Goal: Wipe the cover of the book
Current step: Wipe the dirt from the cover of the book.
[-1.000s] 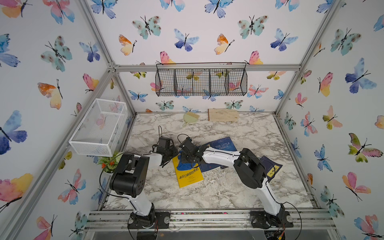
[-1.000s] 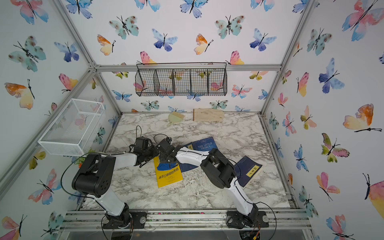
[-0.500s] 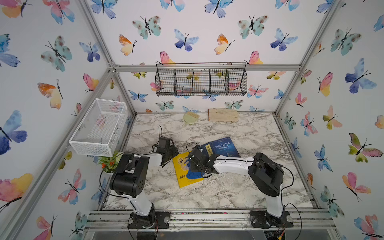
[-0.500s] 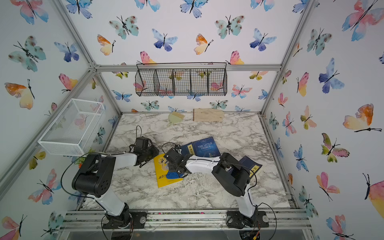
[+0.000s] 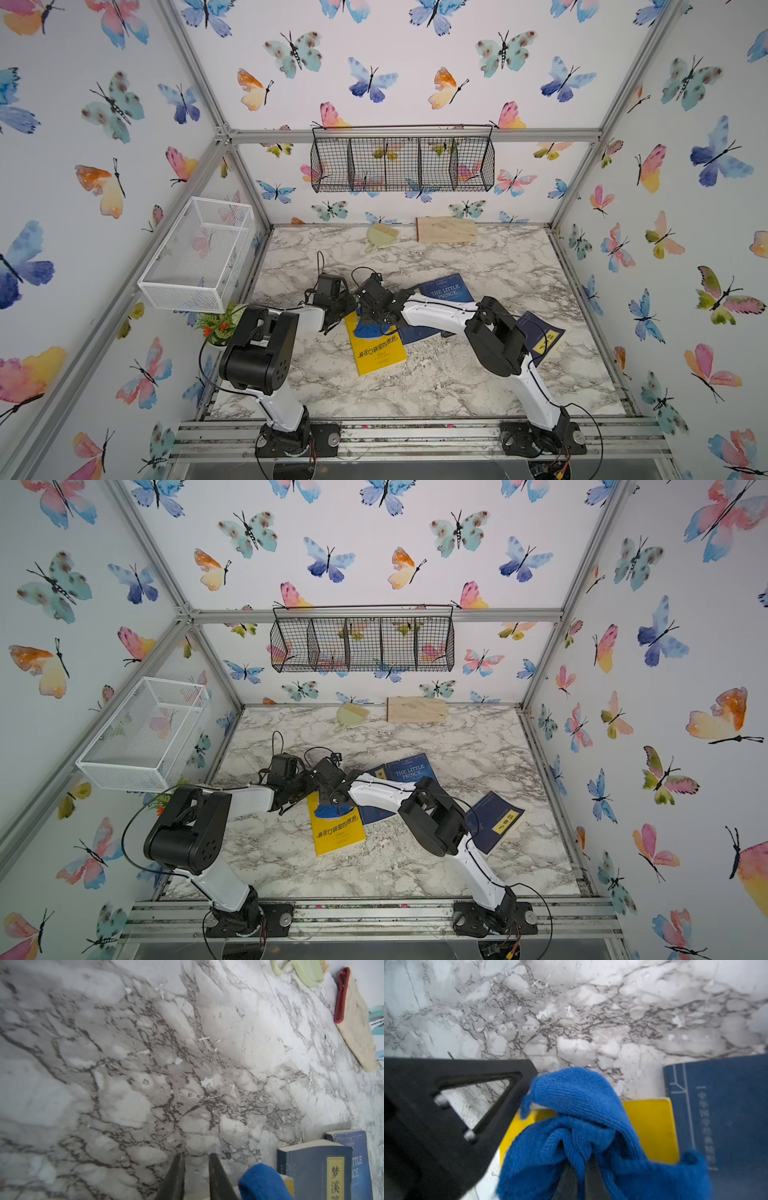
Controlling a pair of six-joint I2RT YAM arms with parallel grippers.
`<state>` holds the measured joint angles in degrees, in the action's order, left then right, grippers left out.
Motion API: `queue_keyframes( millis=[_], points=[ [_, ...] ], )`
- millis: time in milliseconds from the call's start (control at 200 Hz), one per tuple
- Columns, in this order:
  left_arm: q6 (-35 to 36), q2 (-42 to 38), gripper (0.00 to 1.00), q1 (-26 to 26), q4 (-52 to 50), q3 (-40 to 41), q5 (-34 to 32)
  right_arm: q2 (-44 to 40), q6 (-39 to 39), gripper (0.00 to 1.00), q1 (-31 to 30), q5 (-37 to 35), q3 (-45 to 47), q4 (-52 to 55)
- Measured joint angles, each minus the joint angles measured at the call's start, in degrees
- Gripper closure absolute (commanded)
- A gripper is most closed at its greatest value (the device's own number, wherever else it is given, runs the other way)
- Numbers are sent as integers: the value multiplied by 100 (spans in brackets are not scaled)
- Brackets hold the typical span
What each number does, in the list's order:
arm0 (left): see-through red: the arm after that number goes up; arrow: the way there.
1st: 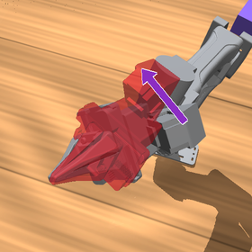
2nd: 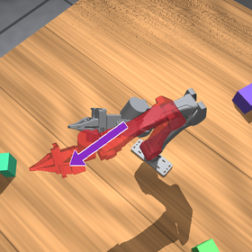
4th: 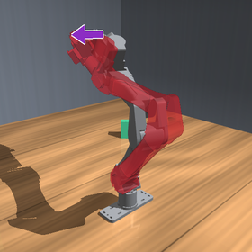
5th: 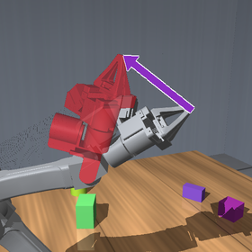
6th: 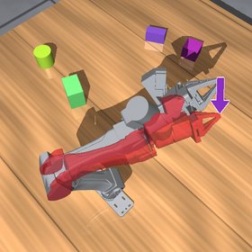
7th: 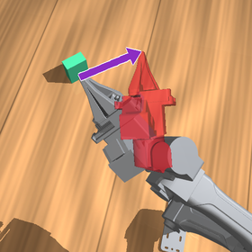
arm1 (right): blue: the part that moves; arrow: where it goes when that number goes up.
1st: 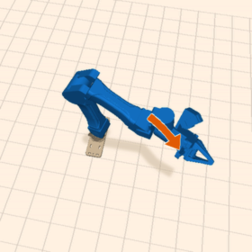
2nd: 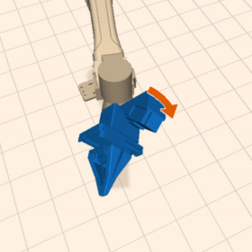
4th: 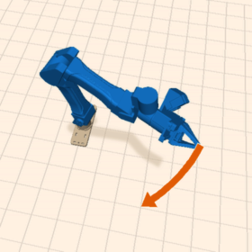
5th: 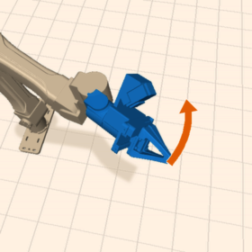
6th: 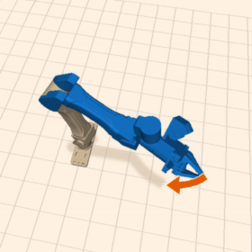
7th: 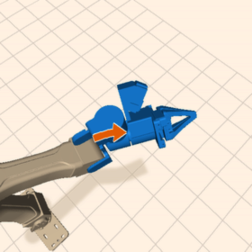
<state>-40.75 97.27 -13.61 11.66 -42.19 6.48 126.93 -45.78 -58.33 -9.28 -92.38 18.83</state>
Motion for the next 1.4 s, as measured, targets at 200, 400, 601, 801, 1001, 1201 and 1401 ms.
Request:
queue_keyframes(
  millis=[200,400,601,801,1001,1201,1401],
  points=[
    [0,2,76,0,0,0,0,-1172,-269,99,-68,92,1617,-164],
    [2,-7,74,0,0,0,0,-1036,-319,99,-92,92,1373,146],
    [140,-610,67,-140,-201,334,-256,-404,-278,99,-98,7,540,236],
    [282,-1606,65,-568,-188,605,-509,-442,-286,99,-94,7,647,114],
    [111,-1335,66,-601,11,713,-337,-514,-306,99,-22,15,787,-35],
    [-46,-800,66,-597,63,590,-111,-599,-315,99,90,240,938,-201],
    [-160,-492,68,-518,249,411,-13,-706,-378,99,131,385,1119,-376]
  ],
)
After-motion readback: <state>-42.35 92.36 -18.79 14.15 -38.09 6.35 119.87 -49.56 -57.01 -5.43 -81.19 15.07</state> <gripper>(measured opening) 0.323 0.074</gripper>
